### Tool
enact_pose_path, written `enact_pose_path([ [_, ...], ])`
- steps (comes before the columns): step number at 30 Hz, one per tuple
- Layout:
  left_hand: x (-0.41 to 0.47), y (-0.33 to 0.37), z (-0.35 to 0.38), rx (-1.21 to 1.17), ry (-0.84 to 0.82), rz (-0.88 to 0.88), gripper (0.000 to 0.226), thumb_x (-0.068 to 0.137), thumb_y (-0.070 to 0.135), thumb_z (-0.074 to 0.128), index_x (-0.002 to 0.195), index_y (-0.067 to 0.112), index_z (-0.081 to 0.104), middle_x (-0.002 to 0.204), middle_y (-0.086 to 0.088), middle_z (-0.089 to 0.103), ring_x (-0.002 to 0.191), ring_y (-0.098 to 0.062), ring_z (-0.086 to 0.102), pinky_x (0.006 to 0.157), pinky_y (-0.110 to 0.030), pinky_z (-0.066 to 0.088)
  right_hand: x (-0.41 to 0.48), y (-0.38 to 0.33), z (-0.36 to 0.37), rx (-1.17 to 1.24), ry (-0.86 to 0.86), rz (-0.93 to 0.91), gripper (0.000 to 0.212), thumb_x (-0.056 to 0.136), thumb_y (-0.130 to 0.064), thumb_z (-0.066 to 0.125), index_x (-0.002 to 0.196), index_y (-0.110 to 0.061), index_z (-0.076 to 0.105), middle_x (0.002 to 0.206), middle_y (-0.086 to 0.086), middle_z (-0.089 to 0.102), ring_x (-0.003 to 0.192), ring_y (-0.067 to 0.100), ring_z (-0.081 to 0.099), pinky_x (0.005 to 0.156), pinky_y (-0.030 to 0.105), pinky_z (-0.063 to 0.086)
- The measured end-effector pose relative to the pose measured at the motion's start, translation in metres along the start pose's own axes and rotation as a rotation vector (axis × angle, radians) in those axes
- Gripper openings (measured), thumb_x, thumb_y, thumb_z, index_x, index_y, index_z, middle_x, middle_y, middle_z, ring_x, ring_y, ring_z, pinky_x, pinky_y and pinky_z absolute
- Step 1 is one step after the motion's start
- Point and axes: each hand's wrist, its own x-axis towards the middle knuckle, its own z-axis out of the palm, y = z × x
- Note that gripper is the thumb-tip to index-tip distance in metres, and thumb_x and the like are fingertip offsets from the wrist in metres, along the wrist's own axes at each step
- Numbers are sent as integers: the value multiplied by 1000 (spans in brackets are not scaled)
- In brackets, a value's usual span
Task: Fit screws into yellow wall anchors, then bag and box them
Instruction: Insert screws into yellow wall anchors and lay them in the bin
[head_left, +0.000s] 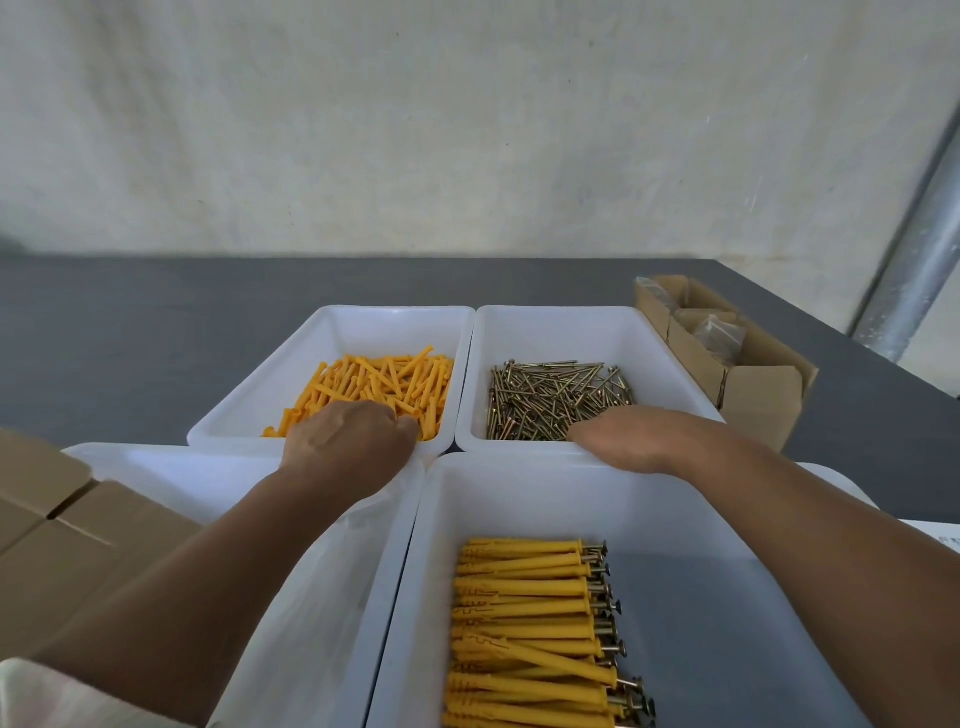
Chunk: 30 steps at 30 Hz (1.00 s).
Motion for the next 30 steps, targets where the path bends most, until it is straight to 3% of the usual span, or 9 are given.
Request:
enact_pose_path([
  [3,-4,1,-2,-34,28,21,40,96,33,37,62,17,52,69,0,55,65,-14,49,52,-27,28,0,-1,0,-35,15,-19,37,103,-32,27,72,-24,45,82,-7,47,72,5,40,71,29,31],
  [8,-7,1,-7,-112,12,66,34,93,26,36,61,16,45,68,-2,53,66,-18,48,55,-29,32,1,1,1,-33,50,1,38,101,-37,27,69,-24,43,75,-8,42,68,6,38,61,27,28],
  [14,-8,6,-13,-166,39,59,21,90,17,40,80,17,58,75,2,58,66,-10,48,52,-26,32,0,4,4,-32,120,37,40,97,-44,31,66,-24,44,71,-5,44,66,10,41,58,30,30],
  [18,-8,10,-14,-249,98,15,12,90,12,48,91,21,56,74,9,53,65,-6,46,50,-22,30,2,3,3,-34,96,32,39,98,-44,30,67,-25,44,73,-7,43,67,9,40,68,33,34],
  [21,-8,9,-14,-312,130,5,12,90,21,59,99,24,52,77,12,51,67,-5,45,50,-20,29,3,3,3,-28,68,16,38,100,-41,29,68,-26,43,74,-8,41,68,7,38,74,34,32],
  [27,-11,11,-17,-499,114,-11,27,76,34,79,90,25,58,75,10,57,68,-4,50,51,-20,33,5,4,3,11,66,38,34,97,-42,32,68,-27,42,75,-8,41,83,17,45,79,34,35],
  [30,-13,13,-19,-595,165,-10,25,76,32,81,89,23,62,73,8,61,65,-5,53,52,-21,35,6,5,3,46,70,38,34,96,-41,33,68,-25,45,75,-7,44,76,14,45,73,33,35],
])
